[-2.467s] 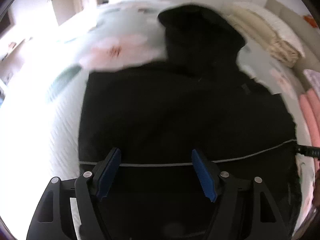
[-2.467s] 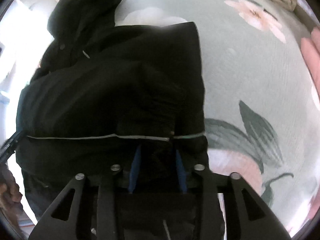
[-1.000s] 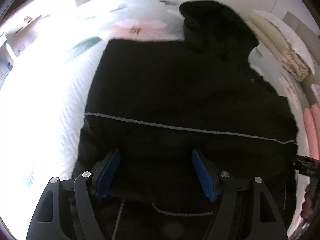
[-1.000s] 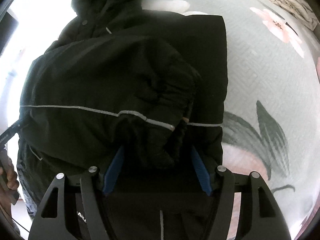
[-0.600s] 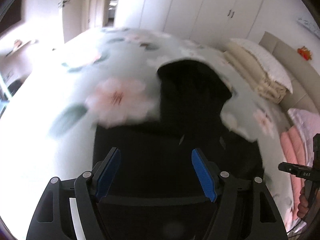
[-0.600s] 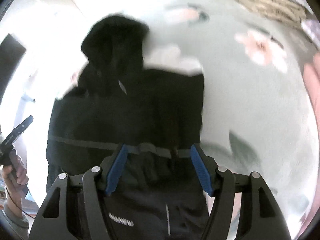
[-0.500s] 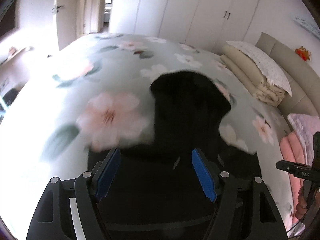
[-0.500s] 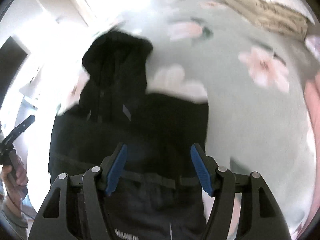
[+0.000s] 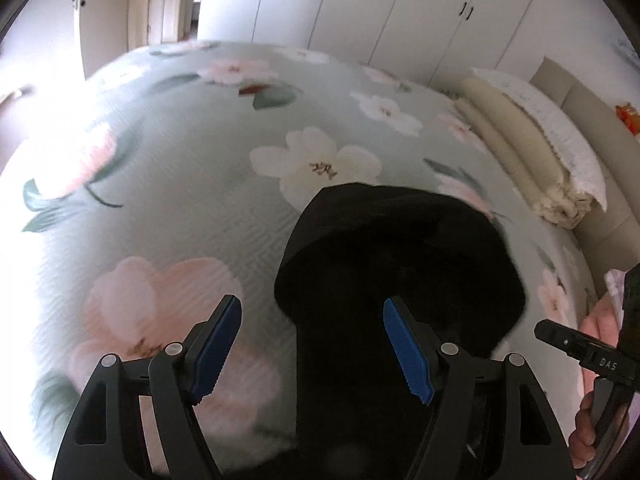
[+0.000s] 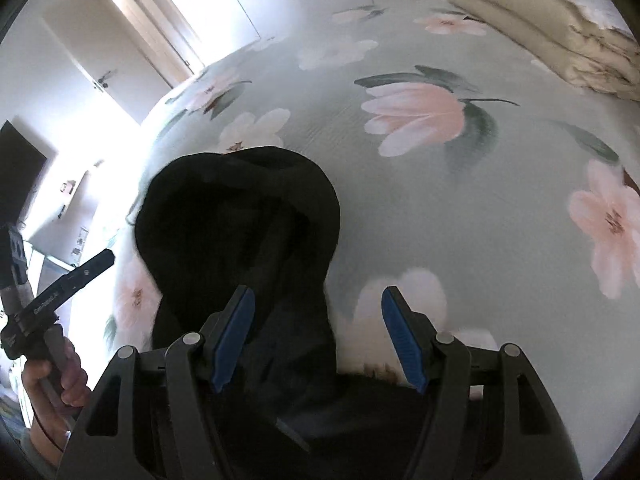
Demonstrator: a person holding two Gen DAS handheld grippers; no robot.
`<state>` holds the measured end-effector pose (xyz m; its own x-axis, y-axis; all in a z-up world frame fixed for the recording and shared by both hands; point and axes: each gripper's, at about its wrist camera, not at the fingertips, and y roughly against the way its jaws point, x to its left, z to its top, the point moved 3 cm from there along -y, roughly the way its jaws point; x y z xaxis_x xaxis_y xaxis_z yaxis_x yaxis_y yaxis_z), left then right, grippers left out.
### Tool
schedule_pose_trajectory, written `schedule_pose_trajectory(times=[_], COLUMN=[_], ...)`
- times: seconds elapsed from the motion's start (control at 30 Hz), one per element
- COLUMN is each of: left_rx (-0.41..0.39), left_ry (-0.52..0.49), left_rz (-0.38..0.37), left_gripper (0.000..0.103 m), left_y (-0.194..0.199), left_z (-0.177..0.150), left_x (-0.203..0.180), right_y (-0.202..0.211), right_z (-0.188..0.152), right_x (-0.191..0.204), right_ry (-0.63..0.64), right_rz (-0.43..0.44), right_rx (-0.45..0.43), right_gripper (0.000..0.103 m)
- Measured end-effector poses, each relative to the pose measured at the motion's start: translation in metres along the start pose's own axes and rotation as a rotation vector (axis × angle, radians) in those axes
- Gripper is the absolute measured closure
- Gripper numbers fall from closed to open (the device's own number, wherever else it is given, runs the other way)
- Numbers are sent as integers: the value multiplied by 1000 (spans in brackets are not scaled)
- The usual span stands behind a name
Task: Fold large clothes
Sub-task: 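Grasp the jacket hood with the right tool and lift it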
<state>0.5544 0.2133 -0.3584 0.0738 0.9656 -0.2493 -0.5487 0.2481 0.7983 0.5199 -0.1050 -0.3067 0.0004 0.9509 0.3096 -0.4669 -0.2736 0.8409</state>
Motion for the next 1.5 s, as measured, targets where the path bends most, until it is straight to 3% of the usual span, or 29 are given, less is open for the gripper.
schedule_pose_trajectory(times=[0.13, 0.17, 0.2, 0.27, 0.3, 0.33, 0.37, 0.47, 0.53, 0.6, 0.7, 0.8, 0.87, 0.97, 1.0, 1.1, 1.2, 1.3, 1.4, 1.5], left_rx=[17, 30, 45, 71, 48, 1, -47, -121, -87, 17, 179, 153, 146, 132, 128, 116, 76, -18, -74, -46], left_ry=[-7, 5, 13, 16, 24, 38, 52, 85, 130, 170, 235, 294, 264, 168, 139, 104, 63, 22, -52, -141], left_rz=[16, 15, 10, 36, 16, -17, -42, -104, -133, -109, -81, -205, -206, -123, -97, -98, -38, -114, -192, -189], left_gripper=[34, 44, 66, 89, 95, 95, 96, 96, 95, 94, 91, 83, 71, 38, 35, 35, 35, 35, 35, 35], left_y=[-37, -47, -56, -70, -66, -53, -31, 19, 28, 5, -52, -59, -49, -27, -17, 12, 36, 63, 65, 38], left_z=[7, 9, 11, 15, 18, 19, 20, 12, -3, -23, -56, -62, -63, -67, -68, -72, -68, -40, -11, 7], left_x=[0, 2, 3, 8, 10, 12, 14, 25, 39, 58, 84, 99, 98, 96, 97, 102, 108, 83, 37, -6], right_y=[-40, -50, -55, -69, -69, -64, -50, -1, 7, -10, -69, -96, -89, -73, -64, -38, -8, 7, 3, -21], right_z=[14, 18, 18, 22, 24, 25, 25, 14, 4, -4, -11, -16, -14, -14, -16, -20, -18, 3, 22, 32], right_x=[-3, -3, -3, -5, -5, -7, -10, -8, -9, -11, -17, -32, -31, -28, -29, -35, -34, -9, 36, 69], right_ry=[7, 8, 9, 22, 26, 18, -3, 19, 31, 50, 64, 8, 19, 57, 71, 94, 102, 136, 203, 282], right_rz=[-3, 0, -3, -50, -59, -46, -10, 10, 13, -6, -55, -27, -22, -50, -56, -46, -38, 8, 67, -9], right_rx=[24, 30, 35, 48, 44, 32, -6, -116, -123, -78, 55, 114, 121, 126, 125, 111, 77, 28, -17, -38], right_gripper=[34, 34, 36, 59, 85, 93, 94, 95, 95, 95, 95, 94, 92, 64, 56, 47, 45, 45, 45, 45])
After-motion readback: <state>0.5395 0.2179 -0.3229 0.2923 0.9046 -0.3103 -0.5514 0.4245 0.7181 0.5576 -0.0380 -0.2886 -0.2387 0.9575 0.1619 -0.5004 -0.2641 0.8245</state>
